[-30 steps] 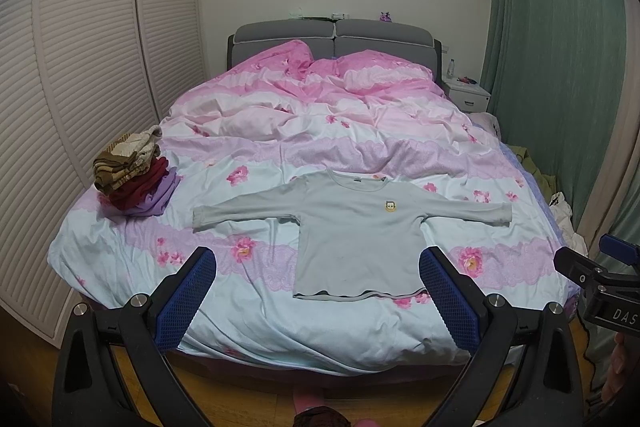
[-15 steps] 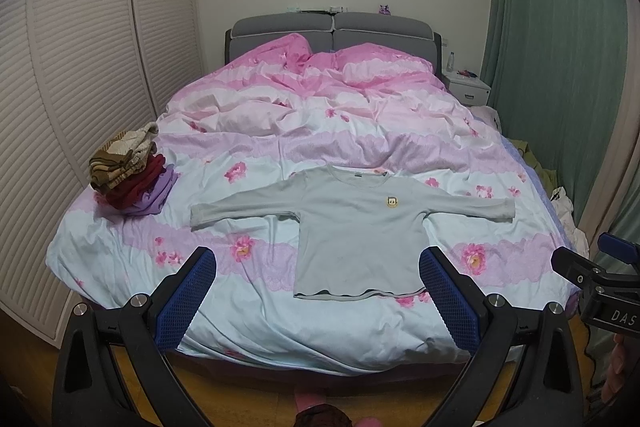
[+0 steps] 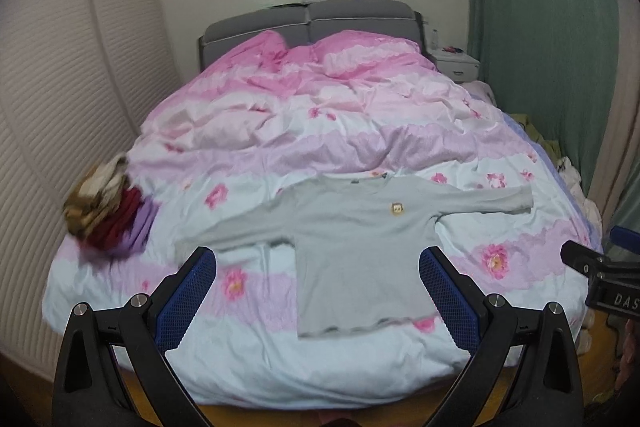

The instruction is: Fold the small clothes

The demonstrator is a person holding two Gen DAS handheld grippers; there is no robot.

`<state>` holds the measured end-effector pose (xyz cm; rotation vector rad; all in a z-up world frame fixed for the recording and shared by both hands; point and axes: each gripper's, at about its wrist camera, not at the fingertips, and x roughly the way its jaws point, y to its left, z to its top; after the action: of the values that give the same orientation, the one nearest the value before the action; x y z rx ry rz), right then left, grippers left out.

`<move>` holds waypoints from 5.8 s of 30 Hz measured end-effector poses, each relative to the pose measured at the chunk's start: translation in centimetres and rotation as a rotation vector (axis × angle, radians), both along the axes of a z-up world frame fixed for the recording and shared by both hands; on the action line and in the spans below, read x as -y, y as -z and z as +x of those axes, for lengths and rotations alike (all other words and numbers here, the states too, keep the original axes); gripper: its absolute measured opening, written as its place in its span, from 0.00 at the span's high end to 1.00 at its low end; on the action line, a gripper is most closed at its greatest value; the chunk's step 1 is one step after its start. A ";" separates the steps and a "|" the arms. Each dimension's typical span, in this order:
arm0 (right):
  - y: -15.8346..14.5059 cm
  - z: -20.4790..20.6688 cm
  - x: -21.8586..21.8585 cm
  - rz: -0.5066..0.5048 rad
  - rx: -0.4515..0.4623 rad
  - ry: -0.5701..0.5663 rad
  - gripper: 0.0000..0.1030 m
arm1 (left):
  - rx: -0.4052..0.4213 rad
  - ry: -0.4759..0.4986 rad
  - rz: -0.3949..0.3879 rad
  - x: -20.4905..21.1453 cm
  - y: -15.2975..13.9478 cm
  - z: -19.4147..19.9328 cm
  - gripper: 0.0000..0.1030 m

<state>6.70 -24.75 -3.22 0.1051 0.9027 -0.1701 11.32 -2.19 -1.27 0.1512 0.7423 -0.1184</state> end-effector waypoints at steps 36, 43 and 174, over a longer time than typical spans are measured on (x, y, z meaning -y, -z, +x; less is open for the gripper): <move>23.3 22.0 32.5 0.255 -0.239 0.385 0.21 | -0.387 0.156 0.168 35.7 22.0 26.5 0.00; 26.7 24.4 34.6 0.284 -0.284 0.397 0.32 | -0.400 0.160 0.177 36.1 23.1 27.2 0.00; 24.7 37.2 -37.0 -0.003 -0.568 -0.495 0.28 | -0.683 -0.282 -0.463 -39.2 33.2 28.6 0.37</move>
<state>43.93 12.26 -27.89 -0.1805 1.4637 0.2754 39.97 37.05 -34.47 -0.4592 1.3839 -0.0686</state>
